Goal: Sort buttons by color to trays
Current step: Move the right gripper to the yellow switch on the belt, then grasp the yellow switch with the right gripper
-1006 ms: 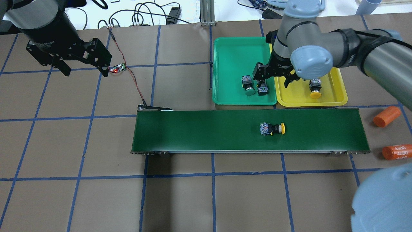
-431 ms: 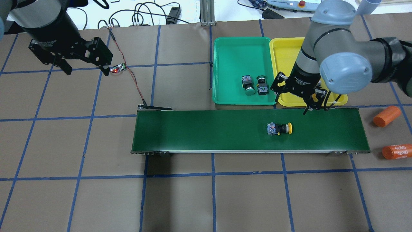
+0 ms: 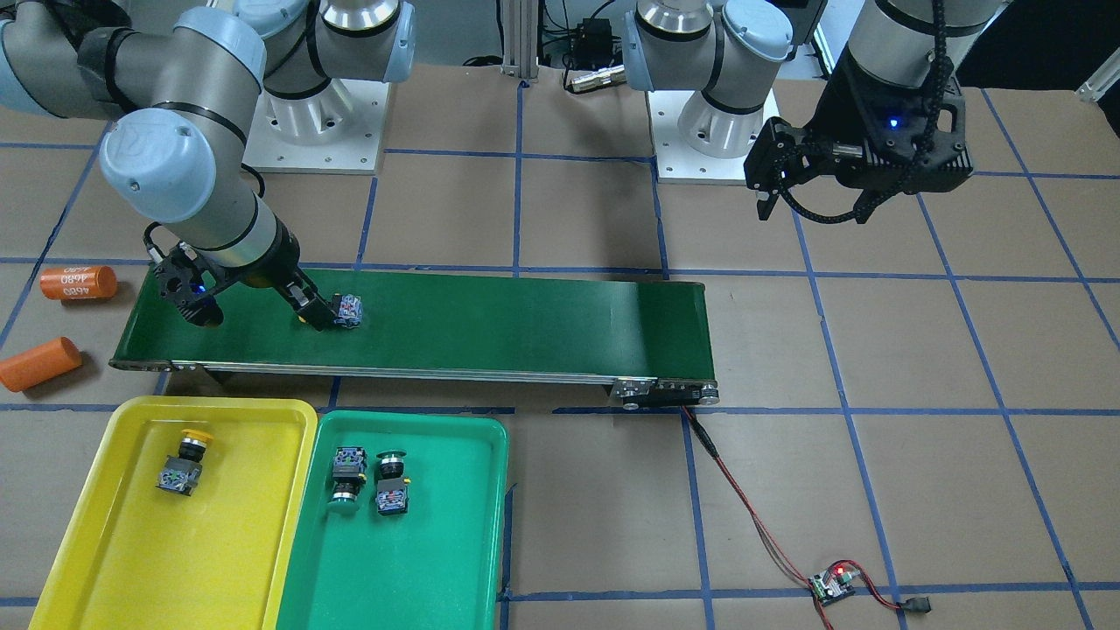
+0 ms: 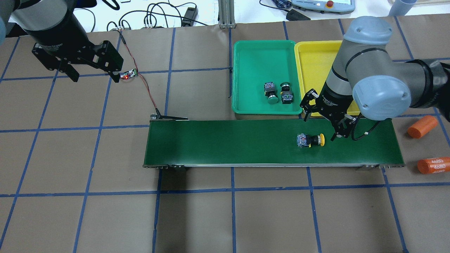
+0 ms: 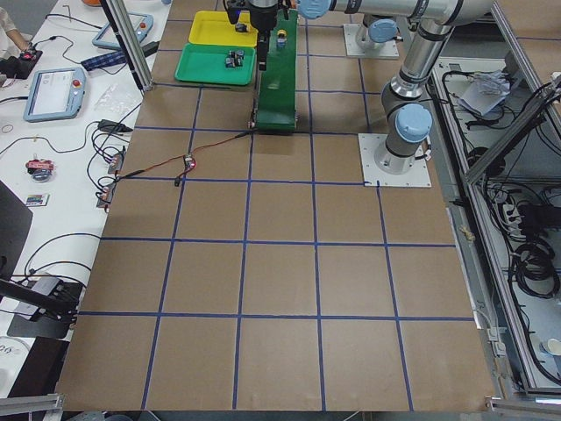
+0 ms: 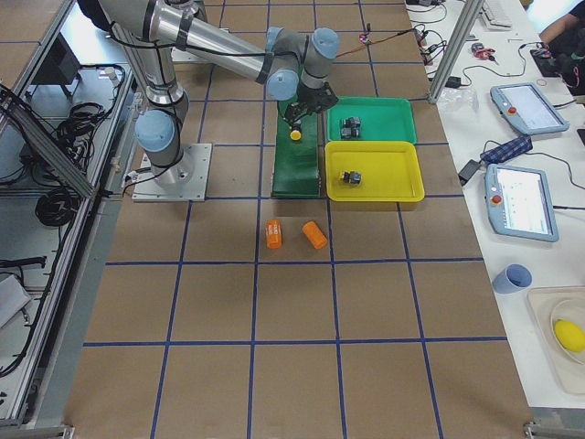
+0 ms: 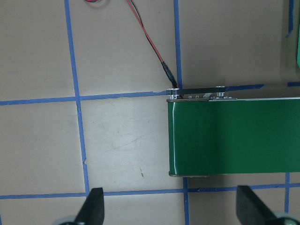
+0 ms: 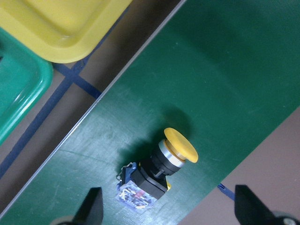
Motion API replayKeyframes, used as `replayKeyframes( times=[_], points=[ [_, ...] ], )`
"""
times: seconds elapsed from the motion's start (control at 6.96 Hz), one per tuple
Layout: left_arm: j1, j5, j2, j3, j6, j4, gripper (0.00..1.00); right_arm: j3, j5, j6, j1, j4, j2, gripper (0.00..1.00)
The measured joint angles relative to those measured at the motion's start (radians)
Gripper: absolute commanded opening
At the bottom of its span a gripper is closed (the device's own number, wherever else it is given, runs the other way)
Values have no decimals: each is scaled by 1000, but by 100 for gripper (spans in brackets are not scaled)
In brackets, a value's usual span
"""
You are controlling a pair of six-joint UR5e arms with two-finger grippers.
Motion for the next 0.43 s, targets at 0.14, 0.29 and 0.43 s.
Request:
replayKeyframes(
  times=[0.14, 0.29, 0.43],
  points=[
    [0, 0, 0, -1, 0, 0, 100, 21, 5, 15, -25, -1, 0, 96],
    [0, -1, 0, -3, 0, 0, 100, 47, 9, 19, -49, -11, 0, 97],
    [0, -3, 0, -3, 0, 0, 100, 69, 11, 20, -67, -31, 0, 97]
  ],
)
